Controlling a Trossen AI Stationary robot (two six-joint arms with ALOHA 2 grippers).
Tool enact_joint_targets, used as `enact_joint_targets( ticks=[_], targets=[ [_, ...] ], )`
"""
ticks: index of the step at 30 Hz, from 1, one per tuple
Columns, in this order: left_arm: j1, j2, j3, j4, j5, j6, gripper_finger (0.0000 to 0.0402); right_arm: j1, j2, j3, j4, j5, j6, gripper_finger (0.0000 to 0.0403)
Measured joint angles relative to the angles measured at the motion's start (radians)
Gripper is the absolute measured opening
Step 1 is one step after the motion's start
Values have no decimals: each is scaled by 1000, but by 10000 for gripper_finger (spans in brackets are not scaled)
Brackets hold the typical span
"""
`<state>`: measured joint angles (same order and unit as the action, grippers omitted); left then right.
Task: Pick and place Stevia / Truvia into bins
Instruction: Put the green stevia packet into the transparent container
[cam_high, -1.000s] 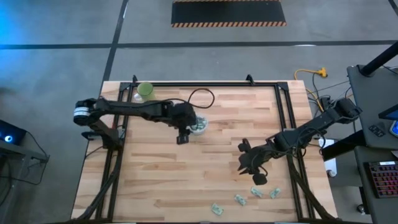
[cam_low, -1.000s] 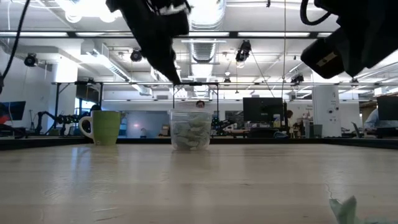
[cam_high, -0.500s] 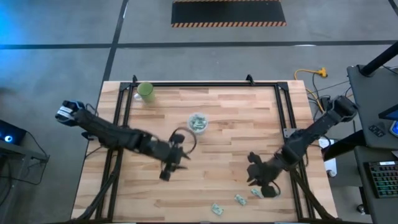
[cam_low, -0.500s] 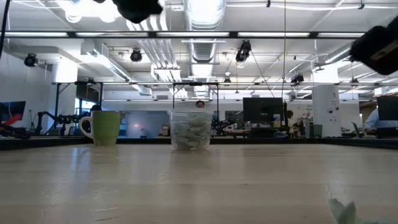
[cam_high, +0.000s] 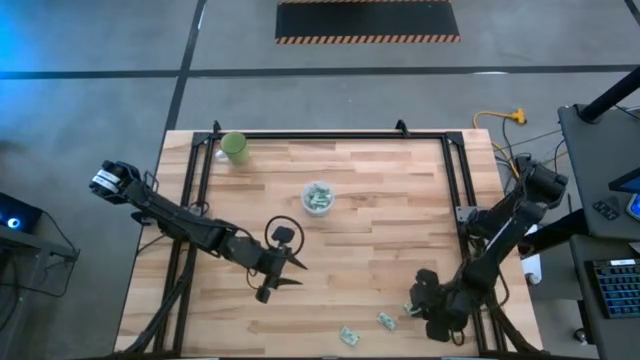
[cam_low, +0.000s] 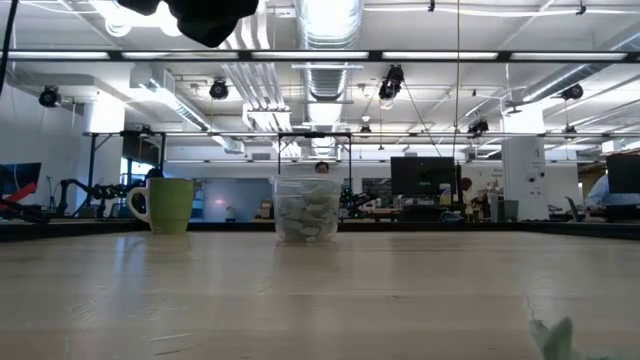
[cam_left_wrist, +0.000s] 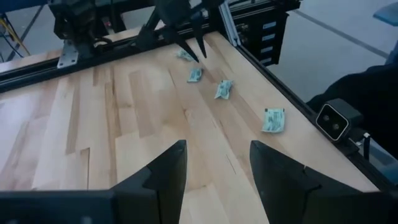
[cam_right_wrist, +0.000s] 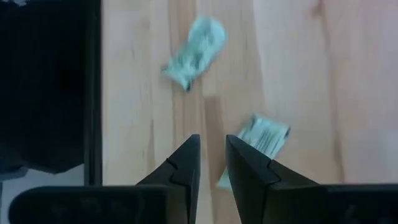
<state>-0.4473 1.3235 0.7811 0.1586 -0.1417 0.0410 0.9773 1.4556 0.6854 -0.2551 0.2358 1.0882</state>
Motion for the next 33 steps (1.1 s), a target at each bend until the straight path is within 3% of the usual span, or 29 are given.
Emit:
enact_joint_targets(
  ticks=[8, 19, 33],
  targets=[
    [0, 0, 2, 19, -6, 50, 160, 72, 87, 57, -30, -6, 130, 68],
    [12, 0, 2, 29, -51, 130, 160, 167, 85, 199, -506, -110, 342, 68],
    [29, 0, 2, 43, -51, 150, 160, 183, 85, 142, -480, -132, 277, 70]
  ],
)
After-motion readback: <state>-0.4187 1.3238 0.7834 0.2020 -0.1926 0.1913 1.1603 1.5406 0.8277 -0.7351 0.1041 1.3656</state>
